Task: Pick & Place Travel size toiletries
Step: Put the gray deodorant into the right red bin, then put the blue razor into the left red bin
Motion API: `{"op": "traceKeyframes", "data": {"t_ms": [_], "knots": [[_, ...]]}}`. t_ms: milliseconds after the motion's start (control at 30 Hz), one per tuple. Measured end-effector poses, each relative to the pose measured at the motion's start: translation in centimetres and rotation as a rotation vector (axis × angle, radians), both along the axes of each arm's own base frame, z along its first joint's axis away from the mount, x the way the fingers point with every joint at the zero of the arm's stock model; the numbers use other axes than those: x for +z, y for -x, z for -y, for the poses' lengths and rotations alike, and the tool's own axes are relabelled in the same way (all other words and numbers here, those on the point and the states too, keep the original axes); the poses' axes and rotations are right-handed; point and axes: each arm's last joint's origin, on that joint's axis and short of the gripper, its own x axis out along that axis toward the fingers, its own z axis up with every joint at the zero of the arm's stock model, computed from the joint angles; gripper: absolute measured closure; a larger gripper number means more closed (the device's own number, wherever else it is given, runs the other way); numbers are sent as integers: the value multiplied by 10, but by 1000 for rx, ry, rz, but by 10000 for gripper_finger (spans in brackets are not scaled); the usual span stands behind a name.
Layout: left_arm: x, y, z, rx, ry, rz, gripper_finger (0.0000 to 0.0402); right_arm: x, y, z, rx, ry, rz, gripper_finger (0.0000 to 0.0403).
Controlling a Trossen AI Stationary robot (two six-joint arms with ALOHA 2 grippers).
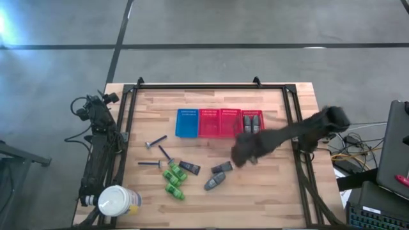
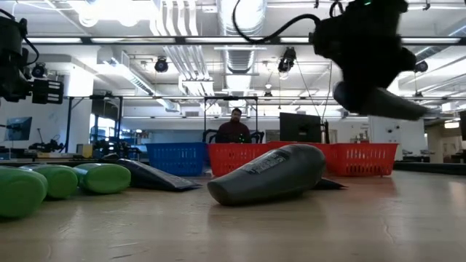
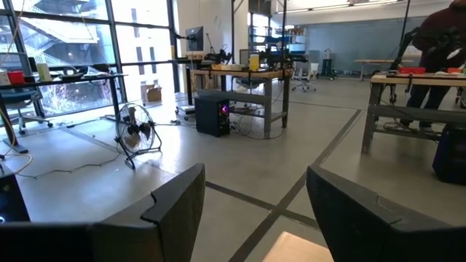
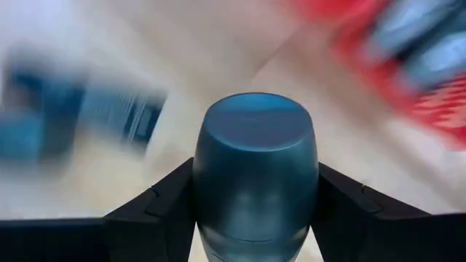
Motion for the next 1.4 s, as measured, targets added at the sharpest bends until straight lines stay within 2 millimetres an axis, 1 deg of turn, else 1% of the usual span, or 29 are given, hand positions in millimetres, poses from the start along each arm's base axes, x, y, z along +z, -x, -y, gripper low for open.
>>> {"op": "traceKeyframes", "data": {"t_ms": [100, 200, 267, 333, 400, 567, 700, 800, 867, 933, 1033, 1100, 1200, 1233, 1267, 1300, 1400], "knots": [[0, 0, 0, 0, 0, 0, 156, 19, 19, 36, -244, 55, 127, 203], [0, 0, 0, 0, 0, 0, 156, 28, 38, 68, -410, 78, 212, 202], [0, 0, 0, 3, 7, -8, 156, 25, 49, 87, -487, 60, 223, 198], [0, 1, 0, 24, 15, -18, 156, 17, 54, 104, -517, 10, 228, 194], [0, 1, 0, 30, 18, -19, 156, 8, 58, 117, -535, -3, 224, 192], [-1, 1, 0, 29, 23, -20, 156, -6, 55, 145, -547, -10, 241, 193], [-1, 1, 0, 29, 26, -26, 156, -19, 51, 156, -509, -37, 159, 184], [0, 1, 0, 28, 14, -29, 156, -23, 48, 161, -513, -41, 140, 165], [0, 0, 0, -8, -16, 19, 156, -25, 47, 162, -514, -41, 130, 150], [-1, -2, -2, -85, -85, 136, 156, -24, 47, 162, -511, -34, 122, 135], [0, -7, -4, -280, -222, 419, 156, -22, 52, 161, -512, -4, 84, 114], [6, -9, -4, -395, -342, 599, 156, -20, 55, 161, -506, 6, 75, 101], [10, -13, -4, -525, -419, 807, 156, -17, 58, 161, -510, 5, 79, 85], [14, -13, -4, -556, -446, 828, 156, -16, 58, 161, -515, 4, 86, 81], [18, -15, -4, -607, -445, 813, 156, -16, 58, 161, -521, 2, 90, 77], [22, -17, -4, -687, -405, 761, 156, -15, 57, 161, -525, 1, 98, 73], [35, -27, -5, -951, -268, 531, 156, -14, 57, 161, -527, 1, 110, 64]]}}
